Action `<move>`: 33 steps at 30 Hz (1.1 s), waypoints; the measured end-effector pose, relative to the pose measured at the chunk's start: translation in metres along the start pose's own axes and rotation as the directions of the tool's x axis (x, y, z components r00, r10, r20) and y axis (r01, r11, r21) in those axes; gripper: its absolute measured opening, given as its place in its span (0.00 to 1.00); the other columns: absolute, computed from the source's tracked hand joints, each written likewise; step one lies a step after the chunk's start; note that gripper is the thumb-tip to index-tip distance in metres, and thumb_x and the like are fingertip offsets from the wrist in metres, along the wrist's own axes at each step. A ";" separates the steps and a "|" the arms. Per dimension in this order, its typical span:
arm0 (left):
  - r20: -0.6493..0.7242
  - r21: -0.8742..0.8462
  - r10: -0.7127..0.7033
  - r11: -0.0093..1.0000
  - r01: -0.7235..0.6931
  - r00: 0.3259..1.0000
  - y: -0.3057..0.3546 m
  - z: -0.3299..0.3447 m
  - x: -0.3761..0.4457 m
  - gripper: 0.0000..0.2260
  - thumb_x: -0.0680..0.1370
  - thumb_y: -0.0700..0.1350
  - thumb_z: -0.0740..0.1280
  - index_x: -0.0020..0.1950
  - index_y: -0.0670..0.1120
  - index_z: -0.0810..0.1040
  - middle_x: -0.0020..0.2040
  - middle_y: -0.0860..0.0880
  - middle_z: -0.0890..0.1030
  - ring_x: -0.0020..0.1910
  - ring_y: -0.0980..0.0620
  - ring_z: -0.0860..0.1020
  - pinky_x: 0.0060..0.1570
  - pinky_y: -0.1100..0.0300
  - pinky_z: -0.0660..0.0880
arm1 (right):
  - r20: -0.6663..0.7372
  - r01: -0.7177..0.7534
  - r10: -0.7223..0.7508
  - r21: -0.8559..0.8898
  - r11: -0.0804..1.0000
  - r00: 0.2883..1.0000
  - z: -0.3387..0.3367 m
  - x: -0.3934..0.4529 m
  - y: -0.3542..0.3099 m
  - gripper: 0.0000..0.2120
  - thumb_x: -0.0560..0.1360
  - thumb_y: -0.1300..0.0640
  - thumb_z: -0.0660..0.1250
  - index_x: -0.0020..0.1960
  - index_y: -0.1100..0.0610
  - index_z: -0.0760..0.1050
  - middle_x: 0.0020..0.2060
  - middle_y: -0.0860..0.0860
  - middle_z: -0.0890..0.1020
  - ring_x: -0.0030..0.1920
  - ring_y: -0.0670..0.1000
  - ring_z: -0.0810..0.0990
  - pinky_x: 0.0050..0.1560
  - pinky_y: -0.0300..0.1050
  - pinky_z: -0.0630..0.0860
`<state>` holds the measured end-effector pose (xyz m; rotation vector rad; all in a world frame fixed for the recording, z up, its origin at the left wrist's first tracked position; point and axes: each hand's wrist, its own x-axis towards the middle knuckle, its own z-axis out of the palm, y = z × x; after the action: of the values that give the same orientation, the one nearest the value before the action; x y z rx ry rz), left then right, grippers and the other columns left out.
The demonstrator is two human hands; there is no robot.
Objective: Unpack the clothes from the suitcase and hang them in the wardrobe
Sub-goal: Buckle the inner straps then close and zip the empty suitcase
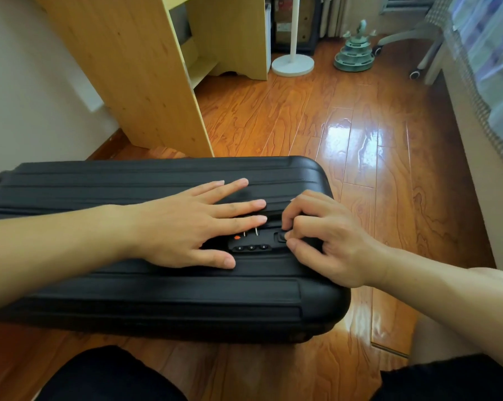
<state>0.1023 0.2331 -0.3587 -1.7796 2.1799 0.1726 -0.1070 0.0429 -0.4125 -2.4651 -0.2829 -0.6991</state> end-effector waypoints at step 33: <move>-0.343 -0.484 -0.539 0.803 0.347 0.769 0.055 0.000 -0.006 0.28 0.76 0.66 0.64 0.72 0.55 0.71 0.62 0.59 0.75 0.60 0.57 0.71 0.64 0.53 0.72 | -0.030 -0.068 0.067 -0.038 0.997 0.997 -0.004 0.003 0.001 0.14 0.75 0.52 0.68 0.55 0.60 0.79 0.61 0.52 0.75 0.65 0.55 0.70 0.67 0.53 0.68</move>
<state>0.0505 0.2510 -0.3627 -2.7880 2.0033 0.0720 -0.1055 0.0403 -0.4087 -2.4865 -0.1758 -0.7170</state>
